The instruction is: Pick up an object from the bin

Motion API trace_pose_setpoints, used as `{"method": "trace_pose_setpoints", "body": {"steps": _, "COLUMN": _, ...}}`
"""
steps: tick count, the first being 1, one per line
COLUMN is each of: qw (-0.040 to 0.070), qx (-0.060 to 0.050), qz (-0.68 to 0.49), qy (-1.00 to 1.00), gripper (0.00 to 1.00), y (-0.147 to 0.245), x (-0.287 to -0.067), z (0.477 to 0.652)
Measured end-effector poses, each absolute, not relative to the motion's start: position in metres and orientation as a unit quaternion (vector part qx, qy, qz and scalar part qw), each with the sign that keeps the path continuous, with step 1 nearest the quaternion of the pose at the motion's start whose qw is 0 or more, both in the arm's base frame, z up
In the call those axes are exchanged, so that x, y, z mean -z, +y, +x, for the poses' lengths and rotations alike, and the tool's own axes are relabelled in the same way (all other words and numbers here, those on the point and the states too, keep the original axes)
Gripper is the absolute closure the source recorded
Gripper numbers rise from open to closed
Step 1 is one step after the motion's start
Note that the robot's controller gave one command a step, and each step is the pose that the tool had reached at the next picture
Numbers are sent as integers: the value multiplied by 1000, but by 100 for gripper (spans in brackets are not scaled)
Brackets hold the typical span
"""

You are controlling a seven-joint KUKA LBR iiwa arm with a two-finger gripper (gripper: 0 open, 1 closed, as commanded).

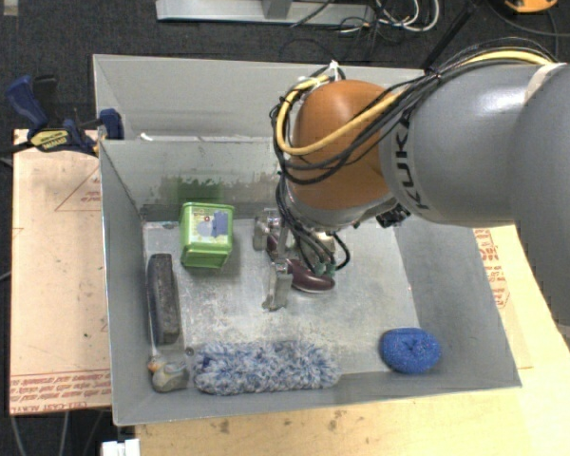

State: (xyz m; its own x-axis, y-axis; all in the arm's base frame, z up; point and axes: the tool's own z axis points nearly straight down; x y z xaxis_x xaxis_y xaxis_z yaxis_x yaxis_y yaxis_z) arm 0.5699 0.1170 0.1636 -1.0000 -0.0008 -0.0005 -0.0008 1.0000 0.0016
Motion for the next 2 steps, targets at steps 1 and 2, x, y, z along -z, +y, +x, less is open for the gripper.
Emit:
{"method": "trace_pose_setpoints", "body": {"steps": 1, "qw": 2, "qx": -2, "qz": 27, "qy": 1000, "gripper": 0, "y": 84, "x": -150, "z": 588}}
{"method": "trace_pose_setpoints", "body": {"steps": 2, "qw": 1, "qx": 1, "qz": 35, "qy": 999, "gripper": 0, "y": 61, "x": -140, "z": 606}}
